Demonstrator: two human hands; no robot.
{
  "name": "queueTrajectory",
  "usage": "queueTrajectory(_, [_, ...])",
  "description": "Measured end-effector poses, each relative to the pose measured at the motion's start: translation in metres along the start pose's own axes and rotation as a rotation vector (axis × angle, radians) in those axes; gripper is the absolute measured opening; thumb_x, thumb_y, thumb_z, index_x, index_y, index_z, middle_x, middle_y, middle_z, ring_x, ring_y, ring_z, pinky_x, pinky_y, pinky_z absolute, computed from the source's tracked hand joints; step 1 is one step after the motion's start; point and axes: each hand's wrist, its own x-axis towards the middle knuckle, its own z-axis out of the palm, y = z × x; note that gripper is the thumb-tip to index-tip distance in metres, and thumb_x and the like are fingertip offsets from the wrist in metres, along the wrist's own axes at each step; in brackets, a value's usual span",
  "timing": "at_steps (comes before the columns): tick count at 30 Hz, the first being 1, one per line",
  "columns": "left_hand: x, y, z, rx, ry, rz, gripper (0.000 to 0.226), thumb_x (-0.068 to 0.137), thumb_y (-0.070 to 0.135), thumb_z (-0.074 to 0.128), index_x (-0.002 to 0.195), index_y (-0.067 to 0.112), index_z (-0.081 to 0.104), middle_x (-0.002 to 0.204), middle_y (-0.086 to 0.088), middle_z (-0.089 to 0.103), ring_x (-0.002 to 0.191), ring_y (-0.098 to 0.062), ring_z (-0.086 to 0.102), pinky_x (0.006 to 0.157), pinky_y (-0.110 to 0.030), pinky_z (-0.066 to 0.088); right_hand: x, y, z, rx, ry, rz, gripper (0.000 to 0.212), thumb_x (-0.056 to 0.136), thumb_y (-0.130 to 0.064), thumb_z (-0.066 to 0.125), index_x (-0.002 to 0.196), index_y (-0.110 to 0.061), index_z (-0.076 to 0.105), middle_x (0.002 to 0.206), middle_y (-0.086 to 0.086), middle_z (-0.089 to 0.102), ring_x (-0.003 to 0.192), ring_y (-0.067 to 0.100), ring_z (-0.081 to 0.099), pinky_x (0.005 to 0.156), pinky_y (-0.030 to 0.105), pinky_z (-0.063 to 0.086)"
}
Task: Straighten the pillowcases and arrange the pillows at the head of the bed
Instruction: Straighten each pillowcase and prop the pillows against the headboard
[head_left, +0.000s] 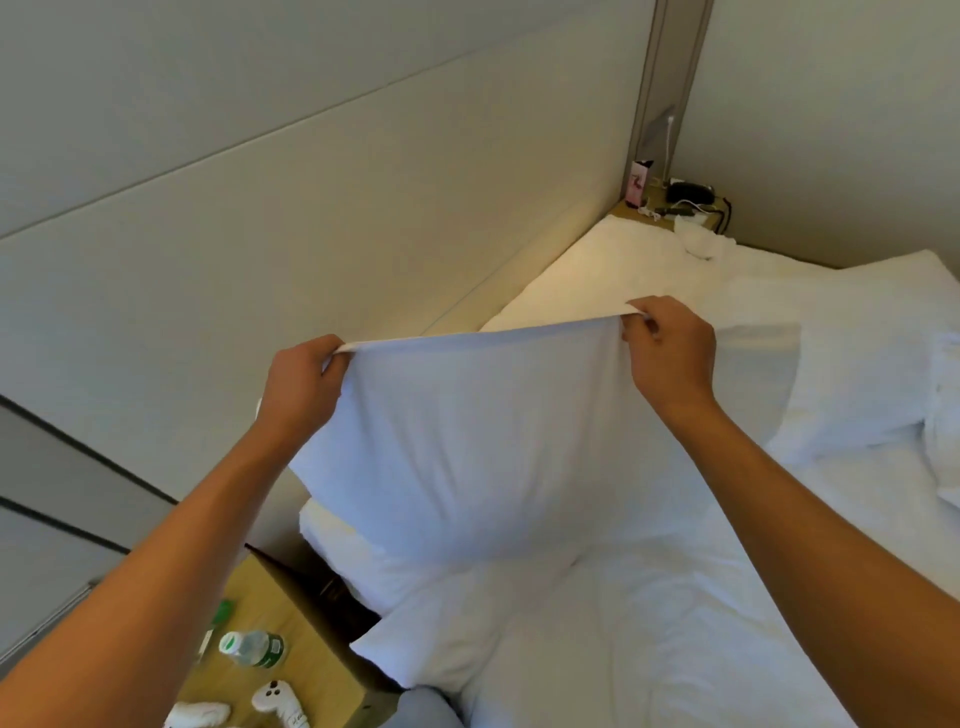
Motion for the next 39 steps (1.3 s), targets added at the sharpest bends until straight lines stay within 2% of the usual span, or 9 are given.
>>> queueTrajectory(6, [0.019,-0.028,-0.023,0.000,0.089,-0.055,0.036,0.102,0.020,0.050,0.067,0.020,0.049,0.058,-0.002,0.049,0.068,-0.038,0.067,0.063,-0.041,0.048,0.054,-0.042,0.047,0.025,-0.008,-0.028,0.028,0.106,-0.028,0.056,0.119,-0.014,0.076,0.113,0.004,0.077,0.100,0.021,0.069,0.087,0.027,0.050])
queueTrajectory(10, [0.028,-0.061,-0.014,-0.008,0.079,-0.127,0.041,0.100,0.022,0.052,0.061,0.027,0.043,0.055,0.003,0.047,0.063,-0.032,0.059,0.061,-0.041,0.050,0.074,-0.044,0.099,-0.011,-0.085,0.002,0.030,0.107,-0.032,0.056,0.121,-0.015,0.076,0.117,0.005,0.077,0.104,0.022,0.070,0.089,0.027,0.051])
queueTrajectory(14, [0.033,-0.105,0.016,0.010,-0.042,-0.201,0.037,0.101,0.023,0.052,0.064,0.026,0.052,0.061,0.001,0.054,0.063,-0.027,0.059,0.057,-0.035,0.042,0.072,-0.027,0.162,-0.113,-0.206,0.040,0.033,0.107,-0.033,0.055,0.121,-0.012,0.076,0.119,0.009,0.076,0.106,0.029,0.071,0.096,0.036,0.054])
queueTrajectory(19, [0.055,-0.157,0.069,-0.129,-0.224,-0.277,0.032,0.104,0.023,0.053,0.077,0.005,0.060,0.072,-0.015,0.058,0.074,-0.038,0.063,0.068,-0.052,0.058,0.067,0.020,0.238,-0.230,-0.352,0.173,0.032,0.107,-0.030,0.054,0.119,-0.010,0.077,0.121,0.015,0.075,0.109,0.036,0.069,0.092,0.035,0.051])
queueTrajectory(22, [0.088,-0.178,0.100,-0.171,-0.263,-0.278,0.031,0.106,0.025,0.048,0.081,0.009,0.057,0.072,-0.009,0.058,0.074,-0.034,0.060,0.068,-0.051,0.056,0.082,0.037,0.274,-0.275,-0.313,0.217,0.032,0.108,-0.030,0.052,0.120,-0.011,0.075,0.119,0.014,0.074,0.106,0.034,0.069,0.085,0.029,0.044])
queueTrajectory(24, [0.112,-0.192,0.118,-0.149,-0.263,-0.282,0.027,0.105,0.029,0.046,0.082,0.017,0.053,0.069,0.001,0.057,0.067,-0.024,0.057,0.061,-0.040,0.049,0.092,0.045,0.295,-0.311,-0.323,0.196,0.031,0.108,-0.030,0.051,0.121,-0.012,0.073,0.118,0.012,0.072,0.104,0.032,0.068,0.085,0.028,0.044])
queueTrajectory(26, [0.133,-0.204,0.131,-0.113,-0.246,-0.278,0.027,0.104,0.030,0.045,0.079,0.021,0.048,0.066,0.004,0.055,0.062,-0.019,0.052,0.056,-0.036,0.040,0.101,0.050,0.310,-0.329,-0.342,0.169,0.030,0.108,-0.029,0.051,0.123,-0.013,0.072,0.121,0.010,0.071,0.106,0.030,0.068,0.087,0.029,0.046])
queueTrajectory(31, [0.171,-0.232,0.140,-0.101,-0.240,-0.293,0.028,0.104,0.028,0.046,0.080,0.014,0.046,0.067,-0.004,0.056,0.067,-0.033,0.053,0.060,-0.043,0.040,0.126,0.062,0.326,-0.395,-0.392,0.175,0.024,0.105,-0.028,0.057,0.125,-0.017,0.066,0.126,0.008,0.066,0.107,0.029,0.068,0.092,0.039,0.054])
queueTrajectory(39, [0.176,-0.245,0.140,-0.086,-0.291,-0.309,0.028,0.104,0.030,0.046,0.080,0.018,0.050,0.067,0.000,0.057,0.067,-0.030,0.054,0.060,-0.039,0.039,0.164,0.086,0.342,-0.490,-0.584,0.085,0.043,0.098,-0.028,0.067,0.140,-0.019,0.061,0.144,0.008,0.055,0.112,0.034,0.068,0.094,0.044,0.054])
